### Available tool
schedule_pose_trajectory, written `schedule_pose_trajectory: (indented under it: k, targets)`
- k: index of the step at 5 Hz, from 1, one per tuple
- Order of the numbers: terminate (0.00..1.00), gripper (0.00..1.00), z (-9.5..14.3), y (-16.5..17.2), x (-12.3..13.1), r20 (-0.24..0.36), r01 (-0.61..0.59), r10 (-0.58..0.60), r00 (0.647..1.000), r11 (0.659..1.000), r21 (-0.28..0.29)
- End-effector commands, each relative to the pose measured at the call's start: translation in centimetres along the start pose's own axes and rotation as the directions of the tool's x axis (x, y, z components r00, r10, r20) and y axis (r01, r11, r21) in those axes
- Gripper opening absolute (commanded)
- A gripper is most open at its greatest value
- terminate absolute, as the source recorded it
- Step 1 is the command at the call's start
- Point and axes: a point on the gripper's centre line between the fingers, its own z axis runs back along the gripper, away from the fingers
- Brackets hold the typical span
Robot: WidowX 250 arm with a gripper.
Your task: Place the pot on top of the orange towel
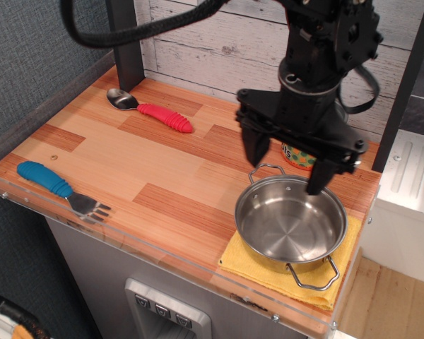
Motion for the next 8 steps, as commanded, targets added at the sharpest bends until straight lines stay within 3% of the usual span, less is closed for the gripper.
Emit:
schedule_pose_trajectory:
  k: [1,2,4,5,6,7,8]
  targets:
    - [0.00,1.00,0.9,5.7,-1.1,-0.017,-0.043,0.044,0.999,0.998,0.037]
    - [0.00,1.00,0.8,7.6,-2.1,-0.043,-0.052,0.054,0.998,0.998,0.042]
    - [0.00,1.00,1.1,11.2,-5.9,-0.076,-0.187,0.193,0.978,0.980,0.074]
    - [0.00,1.00,0.6,13.4,-6.4,-0.081,-0.231,0.239,0.968,0.968,0.097]
    - [0.00,1.00,-0.8,15.8,-6.1,-0.074,-0.217,0.230,0.970,0.964,0.156]
    - [0.00,1.00,-2.3,17.3,-5.8,-0.082,-0.215,0.229,0.970,0.965,0.151]
    - [1.00,1.00,-3.8,17.9,-5.1,-0.037,-0.196,0.203,0.978,0.970,0.147]
